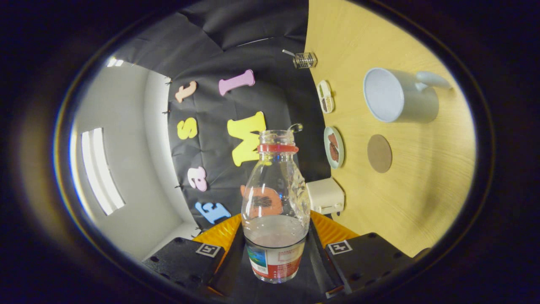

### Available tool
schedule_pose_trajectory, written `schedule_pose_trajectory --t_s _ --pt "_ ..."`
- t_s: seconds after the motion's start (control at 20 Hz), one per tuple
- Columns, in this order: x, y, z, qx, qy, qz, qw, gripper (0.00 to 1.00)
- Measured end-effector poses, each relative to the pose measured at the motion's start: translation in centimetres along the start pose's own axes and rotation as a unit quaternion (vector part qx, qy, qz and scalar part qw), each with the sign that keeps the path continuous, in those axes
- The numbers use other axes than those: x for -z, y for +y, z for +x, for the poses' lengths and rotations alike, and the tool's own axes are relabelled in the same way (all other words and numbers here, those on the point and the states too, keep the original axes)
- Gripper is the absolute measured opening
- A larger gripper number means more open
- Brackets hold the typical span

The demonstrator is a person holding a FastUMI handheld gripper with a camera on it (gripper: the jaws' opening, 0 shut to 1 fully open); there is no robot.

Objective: Take the bottle from table, then pour the juice into the cup, finally place the bottle on the coaster

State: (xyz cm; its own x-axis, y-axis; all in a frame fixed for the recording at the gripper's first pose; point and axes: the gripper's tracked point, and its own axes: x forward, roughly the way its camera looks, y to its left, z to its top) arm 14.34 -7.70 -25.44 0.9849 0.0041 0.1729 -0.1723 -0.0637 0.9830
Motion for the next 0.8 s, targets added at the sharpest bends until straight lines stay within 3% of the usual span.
schedule_pose_trajectory --t_s 0.8 --pt "-0.64 -0.32 0.44 0.006 -0.003 0.028 1.0 0.77"
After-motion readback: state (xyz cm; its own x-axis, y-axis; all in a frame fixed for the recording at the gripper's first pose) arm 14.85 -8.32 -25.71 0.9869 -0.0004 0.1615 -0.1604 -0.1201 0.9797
